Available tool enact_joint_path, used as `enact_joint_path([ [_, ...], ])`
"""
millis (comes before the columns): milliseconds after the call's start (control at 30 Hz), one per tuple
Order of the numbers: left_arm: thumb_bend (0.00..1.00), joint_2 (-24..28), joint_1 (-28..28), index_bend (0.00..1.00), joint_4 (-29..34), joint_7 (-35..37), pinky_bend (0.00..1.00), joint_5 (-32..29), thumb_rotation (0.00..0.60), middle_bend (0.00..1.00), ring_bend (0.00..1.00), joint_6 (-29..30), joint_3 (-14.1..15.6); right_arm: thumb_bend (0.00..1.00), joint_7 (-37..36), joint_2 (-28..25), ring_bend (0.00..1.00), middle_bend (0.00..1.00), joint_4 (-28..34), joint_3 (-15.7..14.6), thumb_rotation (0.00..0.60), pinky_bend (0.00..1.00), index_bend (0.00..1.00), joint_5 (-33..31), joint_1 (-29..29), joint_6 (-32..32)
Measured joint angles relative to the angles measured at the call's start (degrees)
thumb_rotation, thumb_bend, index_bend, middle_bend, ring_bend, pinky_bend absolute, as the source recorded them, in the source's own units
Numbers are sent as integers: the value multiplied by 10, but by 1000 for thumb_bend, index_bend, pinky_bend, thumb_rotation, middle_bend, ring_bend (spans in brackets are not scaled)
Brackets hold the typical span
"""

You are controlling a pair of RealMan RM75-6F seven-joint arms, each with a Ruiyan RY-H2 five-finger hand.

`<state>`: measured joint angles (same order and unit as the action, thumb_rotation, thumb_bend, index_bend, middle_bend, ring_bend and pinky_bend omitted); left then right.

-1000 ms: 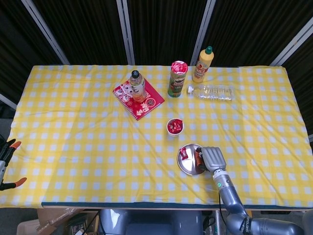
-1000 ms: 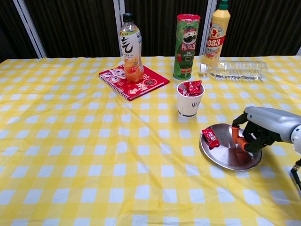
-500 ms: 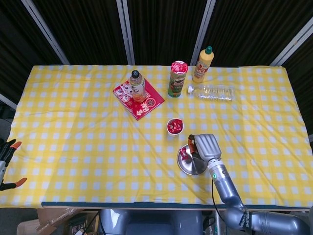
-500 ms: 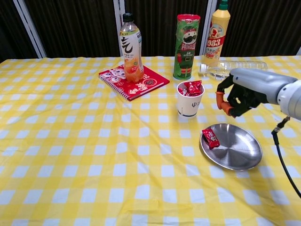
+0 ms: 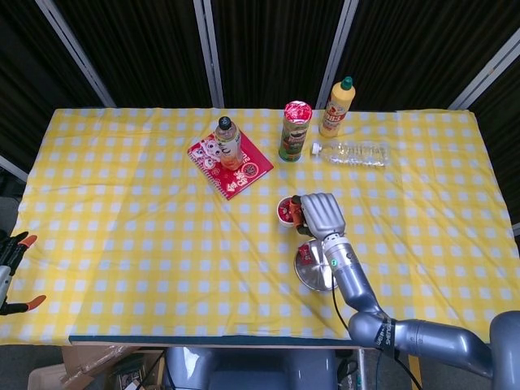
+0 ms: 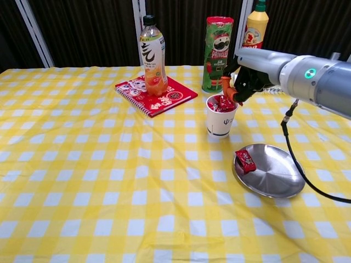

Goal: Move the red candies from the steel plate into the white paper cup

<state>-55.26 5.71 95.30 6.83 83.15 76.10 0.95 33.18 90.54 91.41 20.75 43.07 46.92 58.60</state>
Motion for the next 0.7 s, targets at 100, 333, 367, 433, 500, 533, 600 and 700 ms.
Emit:
enact_joint_path([
  [100, 19, 1, 1, 0, 2, 1, 0, -1, 600, 0, 0, -3, 0, 700, -5, 13, 855, 824, -29, 5, 600, 972, 589, -10, 14, -11],
  [333, 19, 3, 2, 0, 4, 5, 0, -4, 600, 0, 0, -6, 0, 681, -24, 39, 855, 824, -80, 5, 600, 972, 558, -18, 35, -27],
  [367, 19, 4, 2, 0, 4, 6, 0, -5, 600, 0, 0, -7, 0, 659, -26, 41, 855, 824, -83, 5, 600, 972, 542, -19, 37, -29],
  [433, 19, 4, 2, 0, 3, 6, 0, -4, 600, 0, 0, -7, 0, 616, -29, 44, 855, 823, -87, 0, 600, 972, 525, -21, 39, -30],
  [500, 19, 4, 2, 0, 3, 7, 0, -4, 600, 0, 0, -7, 0, 577, -31, 45, 854, 823, -87, -2, 600, 972, 509, -23, 39, -29],
  [533, 19, 4, 2, 0, 3, 8, 0, -4, 600, 0, 0, -7, 0, 552, -31, 45, 854, 823, -86, -3, 600, 972, 496, -23, 39, -28],
  [600, 19, 4, 2, 0, 4, 9, 0, -3, 600, 0, 0, -6, 0, 516, -32, 44, 855, 824, -82, -4, 600, 972, 465, -24, 38, -26],
  [700, 19, 4, 2, 0, 3, 8, 0, -2, 600, 0, 0, -5, 1, 450, -31, 41, 855, 823, -71, -6, 600, 972, 394, -24, 38, -19],
])
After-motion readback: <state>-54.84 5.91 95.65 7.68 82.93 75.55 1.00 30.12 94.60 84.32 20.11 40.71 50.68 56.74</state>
